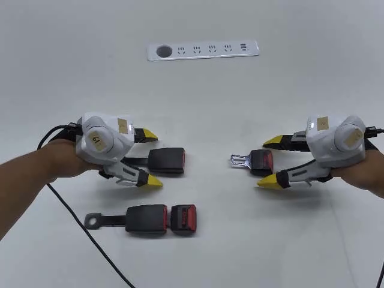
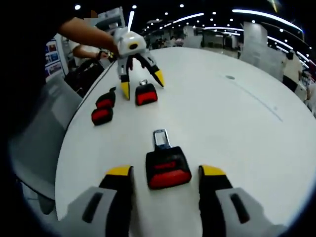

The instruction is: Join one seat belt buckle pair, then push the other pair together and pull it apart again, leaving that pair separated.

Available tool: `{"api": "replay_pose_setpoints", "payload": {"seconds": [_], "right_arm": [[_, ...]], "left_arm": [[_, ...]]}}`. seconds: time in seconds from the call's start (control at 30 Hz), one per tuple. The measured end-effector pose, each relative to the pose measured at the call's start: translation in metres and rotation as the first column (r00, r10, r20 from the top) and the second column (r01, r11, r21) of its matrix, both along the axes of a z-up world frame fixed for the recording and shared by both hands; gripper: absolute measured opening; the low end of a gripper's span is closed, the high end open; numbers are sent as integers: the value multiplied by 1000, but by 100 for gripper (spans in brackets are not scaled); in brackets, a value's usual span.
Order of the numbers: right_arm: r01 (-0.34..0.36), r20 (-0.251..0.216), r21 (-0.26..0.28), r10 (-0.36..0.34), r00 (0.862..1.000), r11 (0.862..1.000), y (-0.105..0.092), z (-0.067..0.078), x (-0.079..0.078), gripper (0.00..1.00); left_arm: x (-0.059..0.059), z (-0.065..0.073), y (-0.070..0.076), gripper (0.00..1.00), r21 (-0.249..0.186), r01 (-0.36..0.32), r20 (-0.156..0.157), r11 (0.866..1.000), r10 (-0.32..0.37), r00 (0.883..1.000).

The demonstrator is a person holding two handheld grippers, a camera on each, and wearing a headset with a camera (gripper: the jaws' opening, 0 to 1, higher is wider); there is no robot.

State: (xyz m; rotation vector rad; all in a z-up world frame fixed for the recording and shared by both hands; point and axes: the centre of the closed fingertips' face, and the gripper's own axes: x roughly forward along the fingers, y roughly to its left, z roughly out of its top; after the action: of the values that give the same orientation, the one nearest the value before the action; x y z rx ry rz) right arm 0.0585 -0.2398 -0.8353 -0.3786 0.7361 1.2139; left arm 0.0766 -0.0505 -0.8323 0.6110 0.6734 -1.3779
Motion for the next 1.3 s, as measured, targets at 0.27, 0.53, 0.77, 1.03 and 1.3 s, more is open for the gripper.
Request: {"api": "replay_pose_setpoints", "payload": {"seconds": [0.27,0.53,0.77,1.03,1.3], "right_arm": [[-35,20,-16,36,999,999,6,3,-1,41],[-66,49,-5,66,997,998,8,5,1,36],[-73,57,35,71,996,997,6,6,1,35],[-64,62,88,58,996,994,6,7,0,35],[-54,63,110,47,997,992,7,7,0,35]], "left_arm": [[1,0,-6,50,-17,31,-17,999,-31,999],[4,4,-8,36,0,69,18,998,-69,997],[3,3,-8,35,3,83,17,997,-83,996],[-1,1,-9,35,22,97,2,995,-97,995],[-5,0,-11,35,16,97,-5,995,-97,995]]}}
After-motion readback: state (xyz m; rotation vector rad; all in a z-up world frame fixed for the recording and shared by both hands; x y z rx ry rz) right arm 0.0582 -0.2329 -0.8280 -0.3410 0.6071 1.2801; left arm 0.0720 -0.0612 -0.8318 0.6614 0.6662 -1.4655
